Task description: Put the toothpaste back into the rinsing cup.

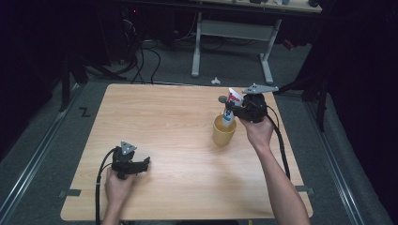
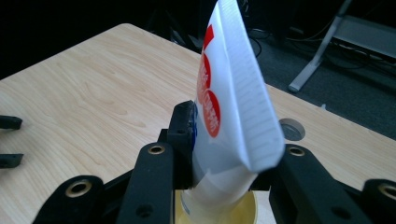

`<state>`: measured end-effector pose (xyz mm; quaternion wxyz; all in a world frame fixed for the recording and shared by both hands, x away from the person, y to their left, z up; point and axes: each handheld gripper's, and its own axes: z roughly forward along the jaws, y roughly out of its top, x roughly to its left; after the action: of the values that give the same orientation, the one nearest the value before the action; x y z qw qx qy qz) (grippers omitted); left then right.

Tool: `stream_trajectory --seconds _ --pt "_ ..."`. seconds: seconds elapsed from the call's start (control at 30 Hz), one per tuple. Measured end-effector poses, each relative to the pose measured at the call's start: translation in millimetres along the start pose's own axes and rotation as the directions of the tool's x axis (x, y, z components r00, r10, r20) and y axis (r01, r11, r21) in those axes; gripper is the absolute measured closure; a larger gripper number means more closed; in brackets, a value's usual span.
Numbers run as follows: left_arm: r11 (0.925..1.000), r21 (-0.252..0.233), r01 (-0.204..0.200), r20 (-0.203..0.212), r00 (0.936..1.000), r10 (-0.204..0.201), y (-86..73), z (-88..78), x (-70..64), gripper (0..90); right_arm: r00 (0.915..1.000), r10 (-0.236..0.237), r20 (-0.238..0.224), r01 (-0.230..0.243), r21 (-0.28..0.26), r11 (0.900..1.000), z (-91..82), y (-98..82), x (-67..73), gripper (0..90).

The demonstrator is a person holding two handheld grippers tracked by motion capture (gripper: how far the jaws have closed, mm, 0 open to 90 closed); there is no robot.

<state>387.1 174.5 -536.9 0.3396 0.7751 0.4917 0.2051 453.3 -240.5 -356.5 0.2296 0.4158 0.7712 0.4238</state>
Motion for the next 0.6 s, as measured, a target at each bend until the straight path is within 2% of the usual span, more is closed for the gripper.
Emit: stream_trajectory --seconds 0.23,0.6 --pt "1.0 0.0 0.0 0.0 1.0 0.0 0.0 0.0 0.0 15.9 0.9999 -0.009 0.007 0.009 0.033 0.999 14.1 -2.9 5.1 69.2" --pt "1.0 0.0 0.0 -0.001 1.0 0.0 0.0 -0.1 -0.1 15.9 0.9998 0.014 0.017 -0.014 0.047 0.999 22.1 -12.6 0.4 69.2"
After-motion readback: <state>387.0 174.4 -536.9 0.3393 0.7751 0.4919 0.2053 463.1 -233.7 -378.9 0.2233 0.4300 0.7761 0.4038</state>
